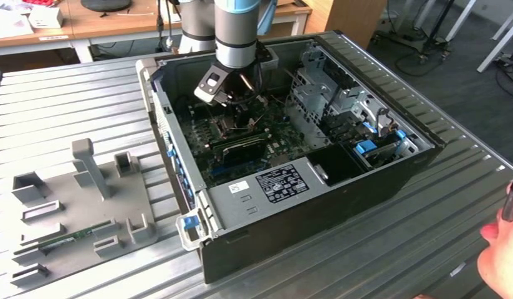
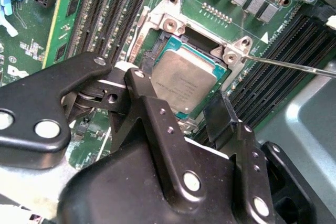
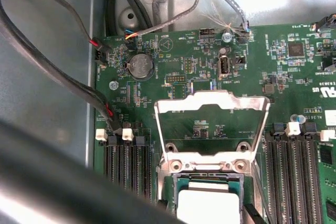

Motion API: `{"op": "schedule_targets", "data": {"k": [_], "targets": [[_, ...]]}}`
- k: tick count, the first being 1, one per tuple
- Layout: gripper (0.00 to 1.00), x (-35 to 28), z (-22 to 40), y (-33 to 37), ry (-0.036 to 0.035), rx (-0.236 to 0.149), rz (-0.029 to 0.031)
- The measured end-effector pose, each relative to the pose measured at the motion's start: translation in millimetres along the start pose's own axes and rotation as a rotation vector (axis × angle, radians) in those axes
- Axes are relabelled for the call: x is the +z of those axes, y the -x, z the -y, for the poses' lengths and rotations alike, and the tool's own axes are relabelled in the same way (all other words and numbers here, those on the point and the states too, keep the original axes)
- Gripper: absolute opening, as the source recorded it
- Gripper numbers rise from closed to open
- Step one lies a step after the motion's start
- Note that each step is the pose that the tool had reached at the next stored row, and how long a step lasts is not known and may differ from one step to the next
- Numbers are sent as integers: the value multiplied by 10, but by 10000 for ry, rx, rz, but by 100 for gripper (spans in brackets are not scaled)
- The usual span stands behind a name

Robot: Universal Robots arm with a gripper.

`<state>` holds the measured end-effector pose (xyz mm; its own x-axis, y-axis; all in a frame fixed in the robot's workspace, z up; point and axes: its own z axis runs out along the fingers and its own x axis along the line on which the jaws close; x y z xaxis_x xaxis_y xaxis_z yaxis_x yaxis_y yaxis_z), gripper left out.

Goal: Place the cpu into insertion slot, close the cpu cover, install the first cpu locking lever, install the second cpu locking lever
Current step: 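Place the cpu into insertion slot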

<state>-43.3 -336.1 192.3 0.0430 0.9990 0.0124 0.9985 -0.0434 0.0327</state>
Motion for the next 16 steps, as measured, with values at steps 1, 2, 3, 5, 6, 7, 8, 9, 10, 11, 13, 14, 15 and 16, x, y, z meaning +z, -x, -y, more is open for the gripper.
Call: {"op": "schedule_targets", "data": {"k": [1, 2, 3, 5, 6, 7, 8, 9, 10, 11, 13, 14, 15, 16], "targets": [[65, 0, 0, 0, 0, 0, 0], [65, 0, 0, 0, 0, 0, 0], [65, 0, 0, 0, 1, 0, -1], [65, 0, 0, -5, 1, 0, -2], [65, -1, 0, -8, 1, 2, -1], [65, -2, 0, -11, 1, 4, 0], [65, -2, 0, -14, 0, 4, -1], [65, -2, 1, -19, 1, 6, 0], [65, -2, 1, -21, 1, 8, -1], [65, -2, 1, -21, 1, 7, -1], [65, -2, 1, -21, 1, 10, -1], [65, -2, 1, -21, 1, 11, 0], [65, -2, 1, -21, 1, 12, -1], [64, -2, 1, -21, 0, 13, 3]]}}
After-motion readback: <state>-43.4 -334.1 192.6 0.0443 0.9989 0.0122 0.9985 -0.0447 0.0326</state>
